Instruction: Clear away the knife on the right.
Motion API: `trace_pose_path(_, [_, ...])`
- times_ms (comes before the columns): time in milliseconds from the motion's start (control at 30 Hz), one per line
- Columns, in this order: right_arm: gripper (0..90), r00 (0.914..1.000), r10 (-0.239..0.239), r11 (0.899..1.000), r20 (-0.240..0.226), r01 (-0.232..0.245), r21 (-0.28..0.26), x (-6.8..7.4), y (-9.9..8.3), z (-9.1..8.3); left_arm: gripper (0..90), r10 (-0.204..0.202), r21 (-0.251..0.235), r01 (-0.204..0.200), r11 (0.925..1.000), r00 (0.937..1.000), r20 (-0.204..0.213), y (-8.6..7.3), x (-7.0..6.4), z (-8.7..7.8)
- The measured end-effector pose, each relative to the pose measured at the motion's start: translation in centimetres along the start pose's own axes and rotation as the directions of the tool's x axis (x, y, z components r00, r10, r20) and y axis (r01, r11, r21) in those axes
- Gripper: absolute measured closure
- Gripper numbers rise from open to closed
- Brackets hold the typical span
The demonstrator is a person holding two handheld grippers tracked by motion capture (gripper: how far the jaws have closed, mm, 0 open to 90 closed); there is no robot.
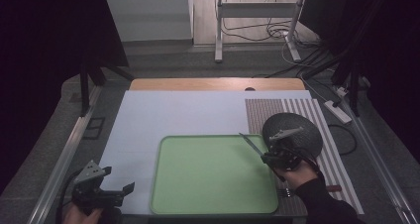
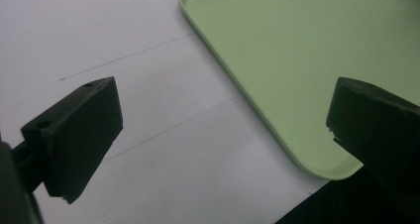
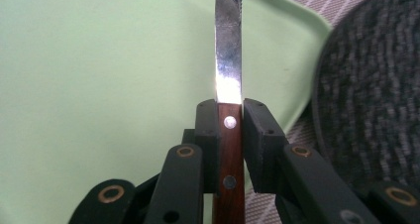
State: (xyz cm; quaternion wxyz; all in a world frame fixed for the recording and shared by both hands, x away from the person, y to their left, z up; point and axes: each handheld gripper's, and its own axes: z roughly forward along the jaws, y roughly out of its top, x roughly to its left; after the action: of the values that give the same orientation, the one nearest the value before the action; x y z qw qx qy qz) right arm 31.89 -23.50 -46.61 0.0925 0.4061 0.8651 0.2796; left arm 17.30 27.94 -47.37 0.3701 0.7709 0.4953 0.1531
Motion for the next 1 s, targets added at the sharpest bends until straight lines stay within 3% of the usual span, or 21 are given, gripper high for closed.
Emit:
trace_pose_path(300, [77.4, 0.9994, -0.024, 0.999, -0.024, 0.023, -0.034, 2.6, -0.1, -0.2, 1.7, 0.005, 0.004, -0.005, 1.0, 1.0, -0.003, 0.0, 0.0, 0.0])
trace_pose_path(900, [77.3, 0.9981, -0.058, 0.996, 0.02, 0.056, 0.069, 2.8, -0.6, 4.0, 1.8, 0.009, 0.007, -0.009, 0.9999, 0.9999, -0.006, 0.1, -0.1, 0.1])
trace_pose_path(1000, [77.2, 0.9977, -0.064, 0.996, 0.021, 0.063, 0.068, 2.9, -0.6, 4.0, 1.9, 0.008, 0.007, -0.008, 0.9999, 0.9999, -0.007, 0.1, -0.1, 0.1])
